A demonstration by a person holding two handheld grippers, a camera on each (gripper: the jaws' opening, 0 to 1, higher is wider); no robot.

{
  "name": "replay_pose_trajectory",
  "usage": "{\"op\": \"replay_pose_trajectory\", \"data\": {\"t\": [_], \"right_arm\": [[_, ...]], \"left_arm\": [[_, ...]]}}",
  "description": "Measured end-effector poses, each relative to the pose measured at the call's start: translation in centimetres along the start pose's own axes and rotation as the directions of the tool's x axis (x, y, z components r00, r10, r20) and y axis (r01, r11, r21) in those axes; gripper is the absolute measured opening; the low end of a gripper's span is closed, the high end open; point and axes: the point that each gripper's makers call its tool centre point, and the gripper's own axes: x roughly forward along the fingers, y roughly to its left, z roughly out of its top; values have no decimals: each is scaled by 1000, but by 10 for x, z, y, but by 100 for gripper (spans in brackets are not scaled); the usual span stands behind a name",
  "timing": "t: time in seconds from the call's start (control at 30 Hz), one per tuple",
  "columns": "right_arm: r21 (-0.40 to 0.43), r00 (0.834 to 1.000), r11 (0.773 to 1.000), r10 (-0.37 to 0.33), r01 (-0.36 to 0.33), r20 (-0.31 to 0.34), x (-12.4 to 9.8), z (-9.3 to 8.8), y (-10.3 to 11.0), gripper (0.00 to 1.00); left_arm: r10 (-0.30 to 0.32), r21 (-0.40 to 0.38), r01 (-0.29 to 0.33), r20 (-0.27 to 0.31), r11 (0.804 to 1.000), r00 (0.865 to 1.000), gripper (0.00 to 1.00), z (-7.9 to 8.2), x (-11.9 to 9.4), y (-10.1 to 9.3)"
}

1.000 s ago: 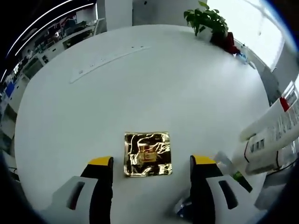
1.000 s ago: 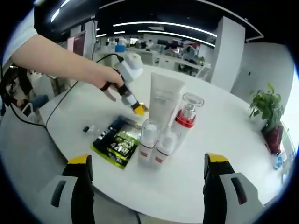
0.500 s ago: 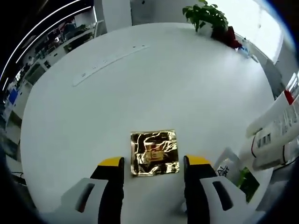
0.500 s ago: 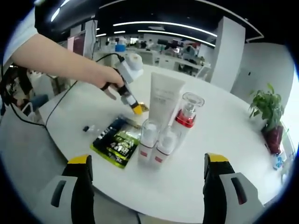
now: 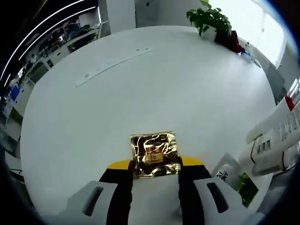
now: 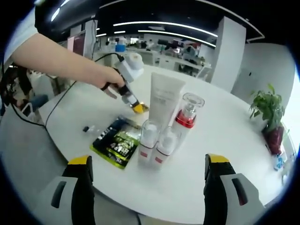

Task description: Arrange the skincare products in the storage area until every visible bottle or jar stands upright without overlapping.

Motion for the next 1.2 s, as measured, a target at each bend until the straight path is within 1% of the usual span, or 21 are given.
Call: {"op": "replay_pose_trajectory", "data": {"t": [0.23, 0.53, 0.83, 1.0, 1.2], "right_arm": [[-1, 1000, 1000, 1, -1, 1, 0, 0, 0, 98], [-12, 1000, 1000, 8, -8, 5, 0, 1, 2, 98], [-30, 1000, 999, 19, -19, 13, 1, 2, 5, 98], [-43, 1000, 999, 17, -16, 6, 1, 3, 6, 98], [-57, 999, 998, 31, -30, 14, 0, 6, 10, 97]], "left_arm": [[18, -21, -18, -4, 1000, 1000, 35, -2, -5, 2], [29, -62, -29, -2, 998, 1000, 34, -9, -19, 8], [62, -120, -65, -28, 991, 998, 33, -28, -36, 15], [79, -161, -84, -36, 983, 996, 33, -39, -49, 14], [98, -189, -104, -45, 976, 994, 33, -51, -60, 14]]}}
